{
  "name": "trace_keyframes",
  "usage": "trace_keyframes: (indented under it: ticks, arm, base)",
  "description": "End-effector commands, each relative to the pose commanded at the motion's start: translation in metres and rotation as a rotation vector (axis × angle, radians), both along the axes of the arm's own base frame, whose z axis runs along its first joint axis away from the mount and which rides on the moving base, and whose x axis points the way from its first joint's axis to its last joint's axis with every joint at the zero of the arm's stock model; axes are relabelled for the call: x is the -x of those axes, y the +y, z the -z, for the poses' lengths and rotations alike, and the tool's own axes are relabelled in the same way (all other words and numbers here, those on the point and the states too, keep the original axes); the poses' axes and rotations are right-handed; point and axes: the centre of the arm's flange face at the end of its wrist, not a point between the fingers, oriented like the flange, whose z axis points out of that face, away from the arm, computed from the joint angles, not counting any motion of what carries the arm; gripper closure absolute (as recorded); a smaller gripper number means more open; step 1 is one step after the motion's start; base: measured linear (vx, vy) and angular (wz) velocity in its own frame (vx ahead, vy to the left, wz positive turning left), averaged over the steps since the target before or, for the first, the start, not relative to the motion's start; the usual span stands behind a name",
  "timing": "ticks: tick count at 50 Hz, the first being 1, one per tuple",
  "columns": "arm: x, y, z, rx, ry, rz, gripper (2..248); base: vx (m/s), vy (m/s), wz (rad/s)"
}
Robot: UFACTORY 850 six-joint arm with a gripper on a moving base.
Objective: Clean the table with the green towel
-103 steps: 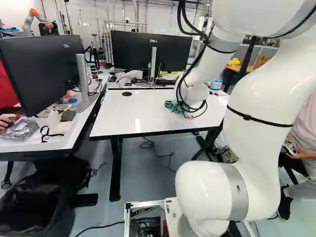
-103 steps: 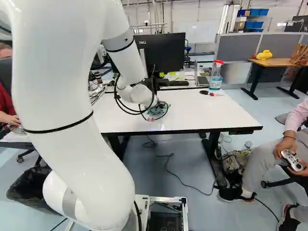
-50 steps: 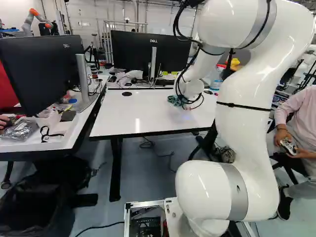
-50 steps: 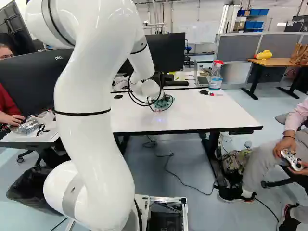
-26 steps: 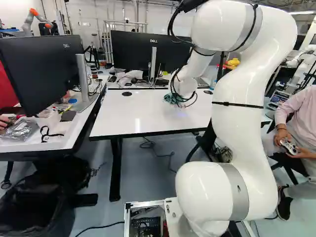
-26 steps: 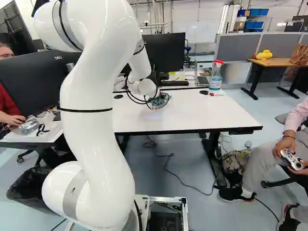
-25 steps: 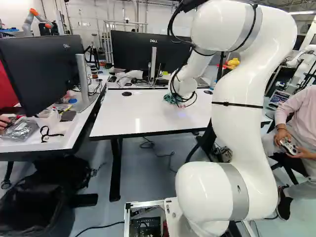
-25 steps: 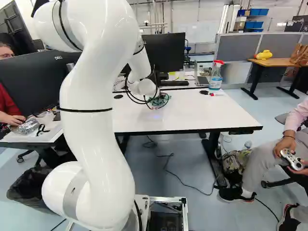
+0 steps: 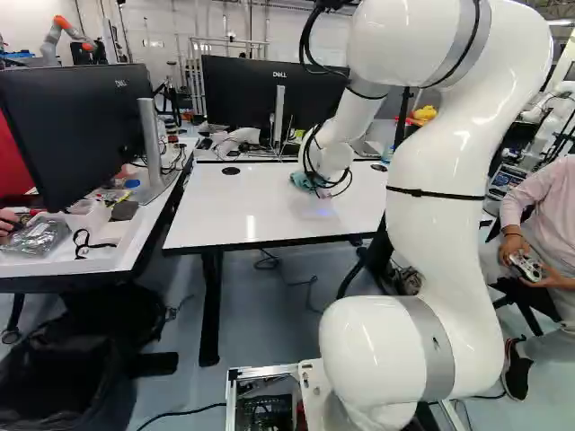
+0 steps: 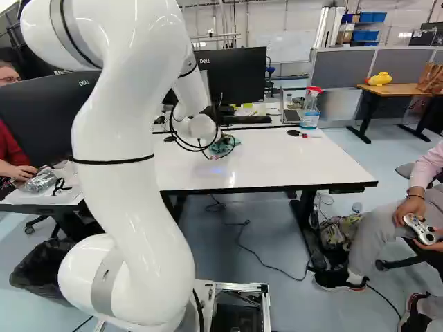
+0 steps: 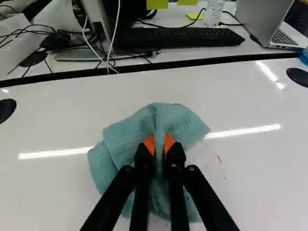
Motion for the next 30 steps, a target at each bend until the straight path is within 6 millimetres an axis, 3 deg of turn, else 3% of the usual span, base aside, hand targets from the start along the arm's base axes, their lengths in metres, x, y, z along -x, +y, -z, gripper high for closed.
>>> trace_keyframes:
  ticks: [30]
  arm:
    - [0.056,0.024,-0.004,-0.002,0.029,-0.039,208]
  base:
    - [0.0,0.0,0.0]
